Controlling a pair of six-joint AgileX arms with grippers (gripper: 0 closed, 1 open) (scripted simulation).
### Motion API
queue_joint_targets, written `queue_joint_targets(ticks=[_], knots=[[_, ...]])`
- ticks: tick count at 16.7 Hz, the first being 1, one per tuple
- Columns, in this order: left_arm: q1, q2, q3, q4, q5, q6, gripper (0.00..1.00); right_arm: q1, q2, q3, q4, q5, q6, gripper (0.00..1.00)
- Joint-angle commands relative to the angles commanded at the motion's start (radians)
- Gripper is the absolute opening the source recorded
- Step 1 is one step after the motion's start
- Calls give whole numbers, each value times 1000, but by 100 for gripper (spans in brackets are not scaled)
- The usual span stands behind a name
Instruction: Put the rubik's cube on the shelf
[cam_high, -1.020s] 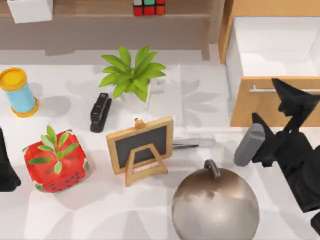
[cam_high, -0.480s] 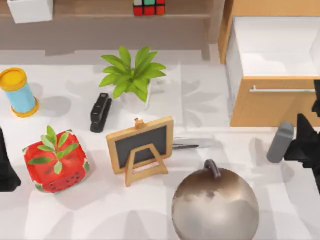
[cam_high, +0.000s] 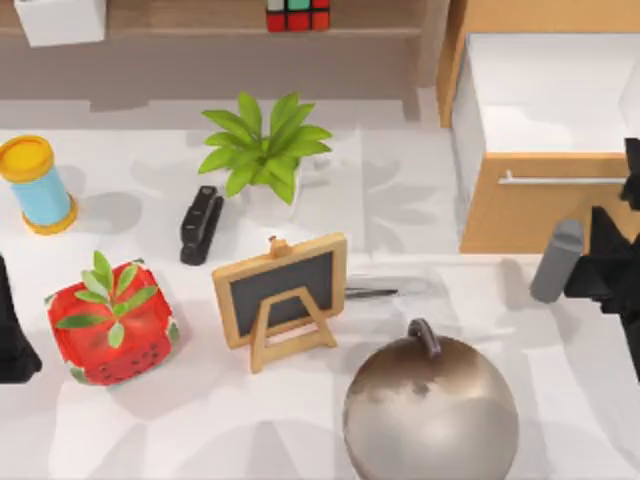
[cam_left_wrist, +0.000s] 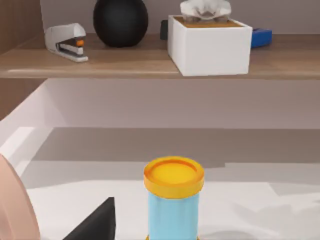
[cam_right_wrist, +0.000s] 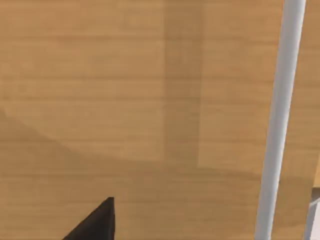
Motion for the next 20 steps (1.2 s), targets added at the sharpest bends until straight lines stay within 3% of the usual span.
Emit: queue_joint_targets(ticks=[5,18,20], knots=[[0,0,0,0,0,0,100,-7,1,15,-13,-7,0,100],[0,0,0,0,0,0,100,-7,1,15,-13,-7,0,2],[0,0,0,0,0,0,100,-7,1,15,-13,-7,0,0]])
